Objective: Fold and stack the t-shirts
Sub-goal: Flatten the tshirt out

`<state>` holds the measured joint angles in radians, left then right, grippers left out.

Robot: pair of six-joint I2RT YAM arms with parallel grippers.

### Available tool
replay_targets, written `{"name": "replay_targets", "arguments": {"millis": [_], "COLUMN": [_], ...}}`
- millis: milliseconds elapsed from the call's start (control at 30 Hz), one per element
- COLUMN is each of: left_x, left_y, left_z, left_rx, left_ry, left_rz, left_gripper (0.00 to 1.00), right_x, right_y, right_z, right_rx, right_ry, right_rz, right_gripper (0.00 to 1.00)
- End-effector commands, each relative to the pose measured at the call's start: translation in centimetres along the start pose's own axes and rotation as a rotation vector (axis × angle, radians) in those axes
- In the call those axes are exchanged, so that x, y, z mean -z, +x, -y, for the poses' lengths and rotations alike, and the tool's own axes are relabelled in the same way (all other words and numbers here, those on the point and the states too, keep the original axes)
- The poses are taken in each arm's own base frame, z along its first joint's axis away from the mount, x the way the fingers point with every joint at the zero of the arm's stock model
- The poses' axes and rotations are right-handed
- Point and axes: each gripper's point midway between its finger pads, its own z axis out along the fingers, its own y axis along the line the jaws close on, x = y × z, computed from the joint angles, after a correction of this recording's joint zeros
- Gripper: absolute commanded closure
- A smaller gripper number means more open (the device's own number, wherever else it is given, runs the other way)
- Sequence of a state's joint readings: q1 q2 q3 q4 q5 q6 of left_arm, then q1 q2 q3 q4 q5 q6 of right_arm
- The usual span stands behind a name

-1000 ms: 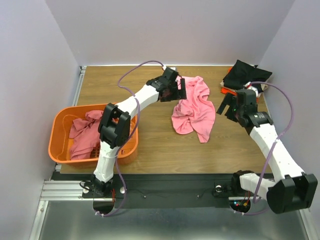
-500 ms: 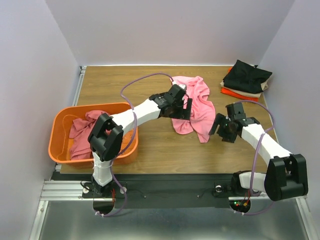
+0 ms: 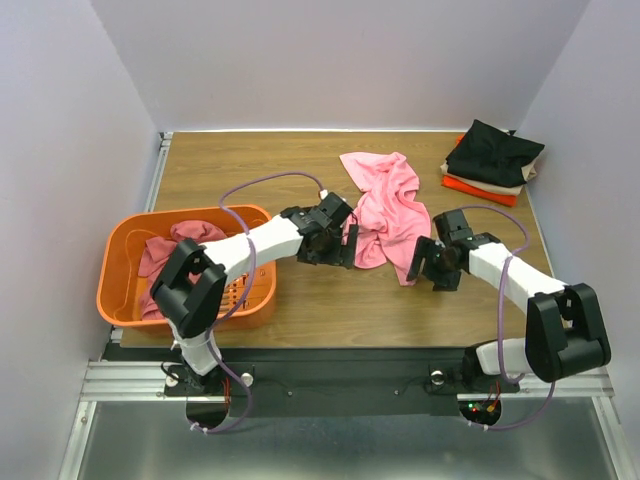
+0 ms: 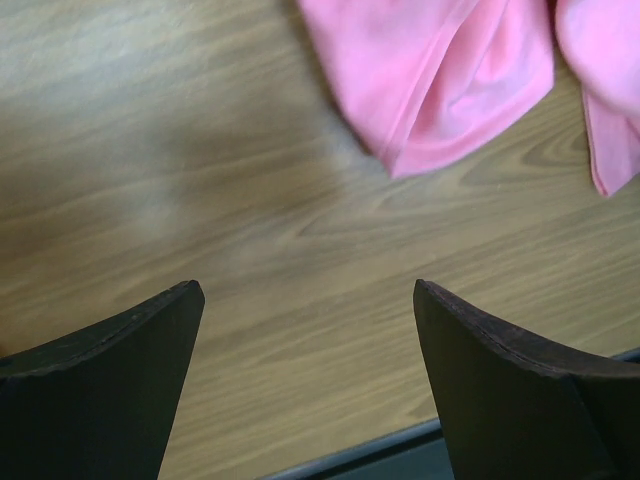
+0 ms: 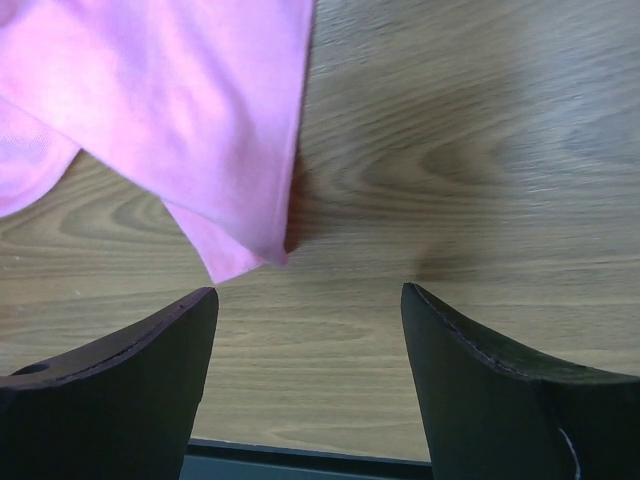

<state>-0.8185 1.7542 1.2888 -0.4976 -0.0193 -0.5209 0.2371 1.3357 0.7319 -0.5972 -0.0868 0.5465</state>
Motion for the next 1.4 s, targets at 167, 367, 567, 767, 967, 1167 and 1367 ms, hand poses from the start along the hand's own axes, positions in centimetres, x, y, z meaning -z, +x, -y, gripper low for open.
{"name": "replay_targets", "arguments": {"millis": [167,367,567,767,967,1167,1367], "left_x": [4.1,5.4,6.3,7.8,8.2,7.7,5.1], "left_y": [2.8,5.2,7.6,8.1,6.9,2.9,-2.0], "left_z": [-2.2,-3.6,-5.2,-6.1,-5.3,-2.9,0.3], "left_rx": [0.069,0.126,0.18,0.219,0.234,0.19,0.086], "left_ry": [-0.029,-0.03,-0.052,-0.061,-0.036,0.004,-0.004], "left_rz": [0.006,-0.006,-0.017,0.015,0.046,0.108,0.139], "left_gripper": [0.02,0.02,0.02,0.02,0.02,0.02,0.02], "right_x": [0.0,-0.1,-0.7,-1.1,-2.4,-3.6,-3.2], "right_y": [-1.4,-0.9,-1.2,-1.7,-1.5,-1.0,-1.9], "right_z": [-2.3,-2.6,-2.5,-3.4,-4.0,-3.5,-3.8], "right_rx": [0.045,0.06,0.079,0.091,0.137,0.151,0.129], "right_ry": [-0.044,-0.046,-0.03,-0.047,-0.013,0.041,0.048], "right_rz": [0.056,0.053,0.064,0.074,0.064,0.05,0.081], "right_gripper": [0.21,0.21,0.21,0.21,0.22,0.61,1.0]}}
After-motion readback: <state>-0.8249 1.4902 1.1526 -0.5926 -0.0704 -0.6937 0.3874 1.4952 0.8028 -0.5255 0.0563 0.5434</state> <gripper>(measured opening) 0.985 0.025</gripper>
